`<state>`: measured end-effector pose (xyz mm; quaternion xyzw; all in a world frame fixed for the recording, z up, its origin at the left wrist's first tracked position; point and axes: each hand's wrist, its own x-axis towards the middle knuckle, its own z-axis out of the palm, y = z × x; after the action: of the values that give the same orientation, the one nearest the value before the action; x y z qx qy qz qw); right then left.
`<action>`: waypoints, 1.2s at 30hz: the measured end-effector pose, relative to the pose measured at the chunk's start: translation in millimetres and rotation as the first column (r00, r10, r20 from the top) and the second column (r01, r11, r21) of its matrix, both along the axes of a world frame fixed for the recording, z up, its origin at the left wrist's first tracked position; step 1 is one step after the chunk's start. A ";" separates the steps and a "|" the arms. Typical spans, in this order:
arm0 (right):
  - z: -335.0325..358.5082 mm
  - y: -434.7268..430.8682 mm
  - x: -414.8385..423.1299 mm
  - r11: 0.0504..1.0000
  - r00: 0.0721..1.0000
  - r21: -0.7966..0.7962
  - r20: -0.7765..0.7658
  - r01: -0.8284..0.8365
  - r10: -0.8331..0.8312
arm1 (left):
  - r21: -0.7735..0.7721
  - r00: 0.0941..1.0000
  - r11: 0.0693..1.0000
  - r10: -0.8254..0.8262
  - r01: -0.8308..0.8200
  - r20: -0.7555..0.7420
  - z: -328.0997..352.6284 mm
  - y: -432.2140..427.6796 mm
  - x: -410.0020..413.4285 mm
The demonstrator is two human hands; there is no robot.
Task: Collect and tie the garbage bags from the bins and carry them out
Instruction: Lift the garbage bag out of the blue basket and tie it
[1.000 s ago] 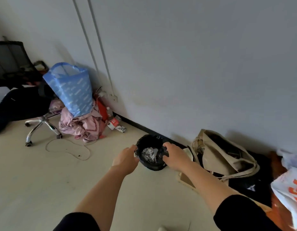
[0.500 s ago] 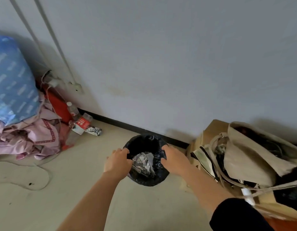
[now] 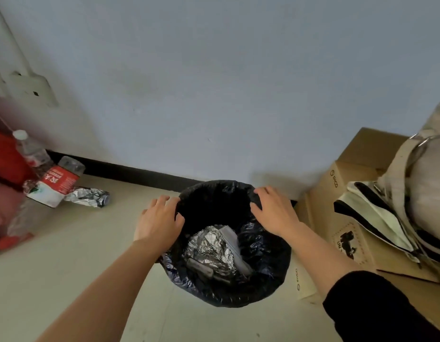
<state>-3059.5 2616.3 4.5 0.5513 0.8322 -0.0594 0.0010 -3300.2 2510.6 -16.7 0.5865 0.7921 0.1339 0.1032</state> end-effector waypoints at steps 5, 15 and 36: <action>-14.4 16.0 -9.0 0.999 0.999 0.029 -0.007 0.042 -0.042 | -0.002 0.990 0.997 0.072 -0.072 0.118 -13.0 11.5 -3.5; -44.2 39.3 -25.6 0.999 0.997 0.014 0.057 0.042 -0.043 | -0.158 0.924 0.968 0.237 -0.197 0.300 -41.8 26.1 -2.7; -19.5 35.5 -37.6 0.929 0.918 0.129 0.252 -0.346 0.307 | 0.182 0.996 0.982 -0.052 0.040 0.066 -43.6 19.0 24.6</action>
<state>-3097.2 2651.8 -14.9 0.4056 0.9090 0.0766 0.0587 -3275.6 2529.6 -60.3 0.6065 0.7588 0.2233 0.0806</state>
